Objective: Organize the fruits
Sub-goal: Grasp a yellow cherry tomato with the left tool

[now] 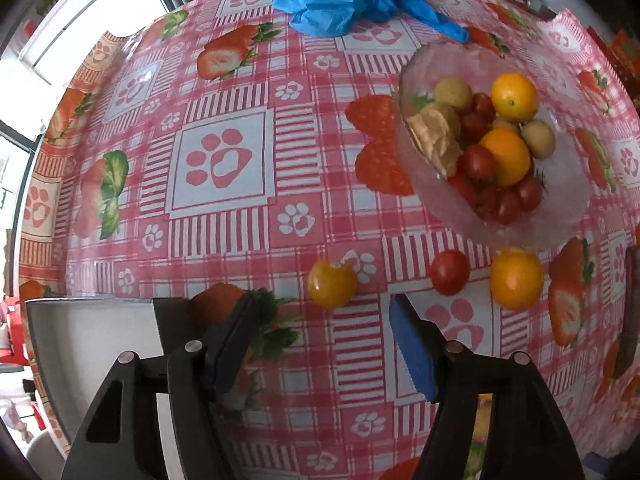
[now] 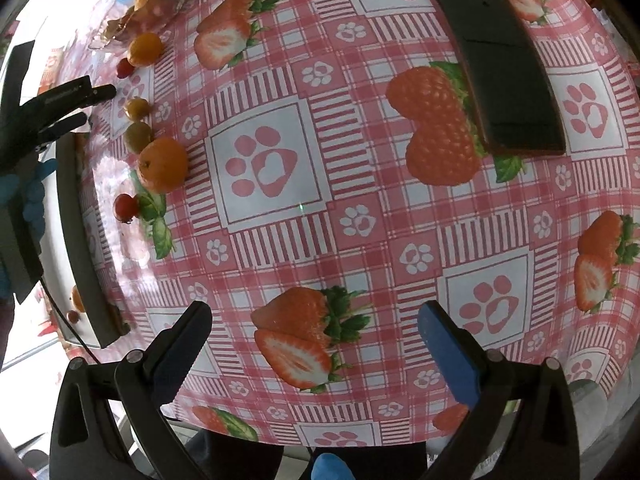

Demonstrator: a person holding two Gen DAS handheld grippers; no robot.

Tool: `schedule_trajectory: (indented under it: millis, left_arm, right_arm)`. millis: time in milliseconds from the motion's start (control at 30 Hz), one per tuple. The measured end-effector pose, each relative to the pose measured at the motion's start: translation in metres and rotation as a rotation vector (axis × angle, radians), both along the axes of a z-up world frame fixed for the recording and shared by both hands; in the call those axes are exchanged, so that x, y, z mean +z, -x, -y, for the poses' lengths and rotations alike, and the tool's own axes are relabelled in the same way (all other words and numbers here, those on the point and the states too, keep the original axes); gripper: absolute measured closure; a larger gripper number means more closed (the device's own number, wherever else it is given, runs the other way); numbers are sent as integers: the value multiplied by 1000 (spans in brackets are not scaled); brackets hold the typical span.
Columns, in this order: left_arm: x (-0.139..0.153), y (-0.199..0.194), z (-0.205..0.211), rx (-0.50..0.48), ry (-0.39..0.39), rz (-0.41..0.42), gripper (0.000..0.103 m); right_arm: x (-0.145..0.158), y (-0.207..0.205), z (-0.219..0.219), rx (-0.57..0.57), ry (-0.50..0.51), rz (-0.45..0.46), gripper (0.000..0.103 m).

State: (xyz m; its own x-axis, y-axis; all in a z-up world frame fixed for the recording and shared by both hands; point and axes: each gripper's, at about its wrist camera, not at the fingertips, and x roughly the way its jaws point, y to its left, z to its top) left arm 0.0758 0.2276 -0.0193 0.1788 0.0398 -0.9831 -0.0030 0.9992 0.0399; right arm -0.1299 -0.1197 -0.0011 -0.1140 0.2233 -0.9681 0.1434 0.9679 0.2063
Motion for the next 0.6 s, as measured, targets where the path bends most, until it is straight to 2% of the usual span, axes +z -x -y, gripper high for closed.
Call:
schedule_trajectory:
  millis: [133,167,267,467,600]
  left_arm:
    - [0,-3,0,-3,26,14,49]
    - [0,-5,4,-12,30,19,59]
    - [2,-8,13,-41,45,22,78]
    - [4,-4,14,-45,77,18,79]
    - [20,15,8,-41,105,38,79]
  right_arm:
    - [7,-17,-12,16,7,13,0]
    - [9,-20,-12,22,7,19,0]
    - [14,-34,-21,43,10,40,0]
    - [25,-69,-40,81,6,95,0]
    - [33,-91,-62,95,2,140,0]
